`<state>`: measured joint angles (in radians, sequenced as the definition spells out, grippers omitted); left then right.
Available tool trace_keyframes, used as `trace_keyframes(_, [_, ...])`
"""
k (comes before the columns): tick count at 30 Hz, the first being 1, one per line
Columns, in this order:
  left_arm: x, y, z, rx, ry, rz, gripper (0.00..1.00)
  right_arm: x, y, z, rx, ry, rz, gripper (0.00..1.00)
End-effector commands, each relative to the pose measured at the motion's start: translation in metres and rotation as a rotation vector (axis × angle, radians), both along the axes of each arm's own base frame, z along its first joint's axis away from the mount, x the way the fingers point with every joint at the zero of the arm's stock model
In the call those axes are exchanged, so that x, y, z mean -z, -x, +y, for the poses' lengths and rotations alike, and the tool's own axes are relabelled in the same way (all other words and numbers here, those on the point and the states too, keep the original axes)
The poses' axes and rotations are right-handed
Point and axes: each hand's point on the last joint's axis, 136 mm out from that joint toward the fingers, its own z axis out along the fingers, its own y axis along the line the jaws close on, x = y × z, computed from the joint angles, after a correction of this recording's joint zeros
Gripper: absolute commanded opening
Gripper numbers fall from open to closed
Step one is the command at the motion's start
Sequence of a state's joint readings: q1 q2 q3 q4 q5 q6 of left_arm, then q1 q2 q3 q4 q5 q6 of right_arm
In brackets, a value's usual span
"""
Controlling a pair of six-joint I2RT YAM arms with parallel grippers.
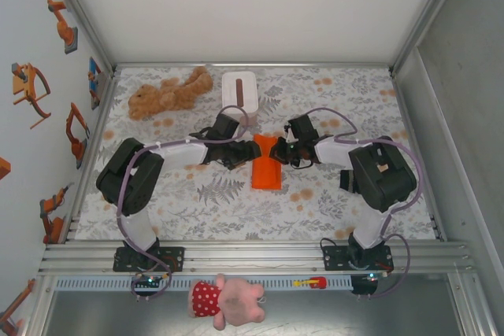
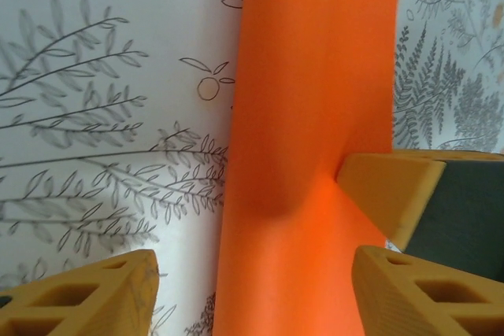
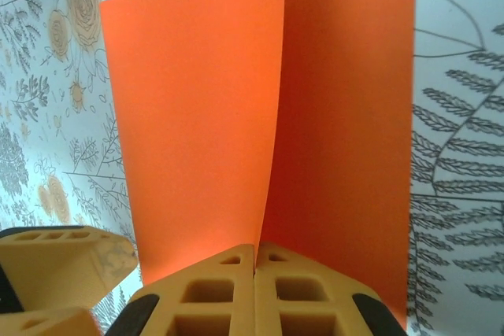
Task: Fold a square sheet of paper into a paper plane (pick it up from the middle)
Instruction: First fold in half a square sheet of paper at the center of the table.
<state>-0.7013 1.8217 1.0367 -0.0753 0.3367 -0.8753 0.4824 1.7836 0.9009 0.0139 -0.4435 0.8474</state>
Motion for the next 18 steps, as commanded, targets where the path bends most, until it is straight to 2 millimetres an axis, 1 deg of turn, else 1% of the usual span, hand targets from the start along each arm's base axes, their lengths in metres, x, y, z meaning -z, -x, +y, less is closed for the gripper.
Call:
trace_keyframes(1, [0.002, -0.002, -0.004, 0.026, -0.039, -0.003, 0.62, -0.01, -0.007, -0.006, 0.01, 0.016, -0.07, 0.0])
trace_keyframes(6, [0.008, -0.001, -0.007, 0.047, -0.075, 0.009, 0.55, -0.008, -0.007, -0.004, 0.006, 0.001, -0.064, 0.0])
trace_keyframes(10, [0.013, 0.0, -0.009, 0.052, -0.072, 0.031, 0.52, -0.007, -0.006, -0.004, 0.006, -0.001, -0.059, 0.0])
trace_keyframes(14, [0.019, 0.002, -0.012, 0.055, -0.07, 0.059, 0.44, -0.008, -0.004, -0.007, 0.008, 0.009, -0.052, 0.0])
trace_keyframes(18, [0.024, 0.002, -0.011, 0.052, -0.08, 0.072, 0.42, -0.007, -0.002, -0.009, 0.008, 0.02, -0.037, 0.0])
